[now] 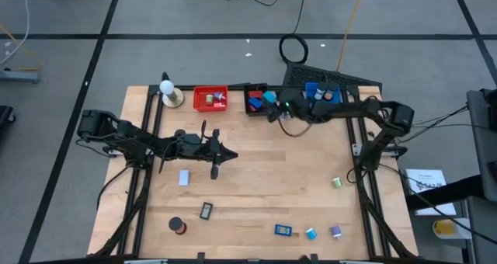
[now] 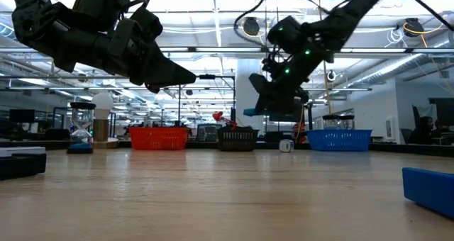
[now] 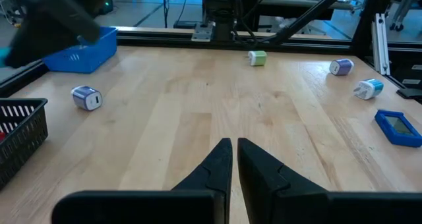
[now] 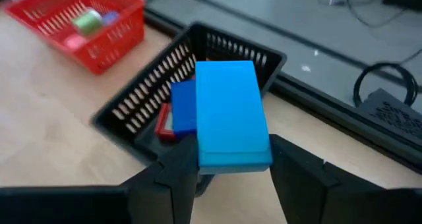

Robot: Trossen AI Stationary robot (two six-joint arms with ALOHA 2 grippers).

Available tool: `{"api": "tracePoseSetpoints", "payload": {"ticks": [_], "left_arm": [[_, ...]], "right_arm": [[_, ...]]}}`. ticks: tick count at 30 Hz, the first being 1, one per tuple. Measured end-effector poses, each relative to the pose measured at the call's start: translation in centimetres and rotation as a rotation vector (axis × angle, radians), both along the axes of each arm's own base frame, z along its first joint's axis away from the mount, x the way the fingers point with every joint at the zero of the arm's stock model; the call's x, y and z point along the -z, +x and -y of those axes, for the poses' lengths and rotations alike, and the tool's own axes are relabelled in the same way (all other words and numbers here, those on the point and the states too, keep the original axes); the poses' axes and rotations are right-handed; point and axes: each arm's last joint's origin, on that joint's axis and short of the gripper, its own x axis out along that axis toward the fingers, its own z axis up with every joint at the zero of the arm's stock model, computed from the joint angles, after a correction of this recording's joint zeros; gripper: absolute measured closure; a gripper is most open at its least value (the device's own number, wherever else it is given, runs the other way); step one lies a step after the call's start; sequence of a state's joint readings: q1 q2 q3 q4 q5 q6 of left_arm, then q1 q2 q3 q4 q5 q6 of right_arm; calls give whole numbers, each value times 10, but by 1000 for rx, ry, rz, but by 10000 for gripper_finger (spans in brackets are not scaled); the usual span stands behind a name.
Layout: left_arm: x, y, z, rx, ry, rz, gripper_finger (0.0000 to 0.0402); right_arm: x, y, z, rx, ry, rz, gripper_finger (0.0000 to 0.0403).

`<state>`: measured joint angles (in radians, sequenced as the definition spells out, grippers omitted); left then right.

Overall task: Pick & Place Office items
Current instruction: Put the light blue digital timer into the black bin

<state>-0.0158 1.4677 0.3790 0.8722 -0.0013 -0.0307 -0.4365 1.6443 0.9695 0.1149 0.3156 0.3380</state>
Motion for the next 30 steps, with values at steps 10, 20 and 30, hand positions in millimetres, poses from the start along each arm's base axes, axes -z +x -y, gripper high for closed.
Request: {"api": "tracePoseSetpoints", "payload": {"ticks": [10,20,30], "left_arm": [[0,0,0,0,0,1,371],[0,0,0,-1,0,0,371],[0,0,0,0,0,0,371]], "right_arm": [[6,52,55,-114,80,-184,246],[23,63,80,-151,101,-209,245],[21,64,81,-167,75,-205,236]]}}
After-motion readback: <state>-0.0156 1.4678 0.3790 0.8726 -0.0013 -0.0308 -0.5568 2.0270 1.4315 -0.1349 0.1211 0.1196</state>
